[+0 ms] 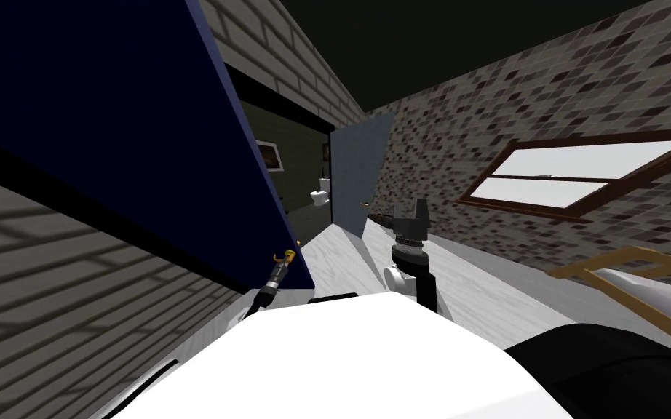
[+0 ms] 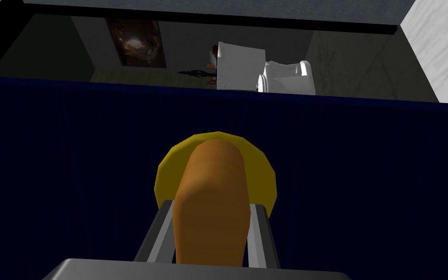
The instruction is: Pull the door open
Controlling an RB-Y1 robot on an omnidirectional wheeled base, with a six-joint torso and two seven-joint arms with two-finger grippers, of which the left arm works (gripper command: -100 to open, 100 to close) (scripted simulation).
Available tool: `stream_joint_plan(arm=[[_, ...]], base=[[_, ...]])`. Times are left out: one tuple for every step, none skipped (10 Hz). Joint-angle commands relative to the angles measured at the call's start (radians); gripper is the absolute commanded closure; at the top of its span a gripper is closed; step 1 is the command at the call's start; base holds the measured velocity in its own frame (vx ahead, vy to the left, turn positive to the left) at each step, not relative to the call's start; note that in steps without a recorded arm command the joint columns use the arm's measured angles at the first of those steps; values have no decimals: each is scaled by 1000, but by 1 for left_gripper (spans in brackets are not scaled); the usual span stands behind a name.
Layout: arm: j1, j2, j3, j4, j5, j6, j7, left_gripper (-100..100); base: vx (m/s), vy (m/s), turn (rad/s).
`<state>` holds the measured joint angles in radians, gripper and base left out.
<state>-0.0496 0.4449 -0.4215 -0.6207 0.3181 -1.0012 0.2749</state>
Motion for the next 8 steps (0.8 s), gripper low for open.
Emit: stream_joint_plan(arm=[[1, -5, -7, 34, 0, -25, 7, 100], [10, 9, -8, 55, 10, -53, 21, 100], [14, 16, -8, 67, 16, -68, 28, 100], [24, 31, -9, 92, 27, -98, 43, 100], [29, 39, -9, 104, 33, -114, 51, 100], [34, 47, -10, 116, 39, -129, 58, 100], [34, 47, -10, 116, 39, -129, 58, 100], [39, 54, -10, 128, 44, -144, 65, 100]], base=[[-83, -12, -30], [-103, 1, -214], [-130, 4, -211], [-152, 13, -299], [-152, 40, -259], [-136, 43, -199], [-82, 27, -47], [-64, 16, -106]])
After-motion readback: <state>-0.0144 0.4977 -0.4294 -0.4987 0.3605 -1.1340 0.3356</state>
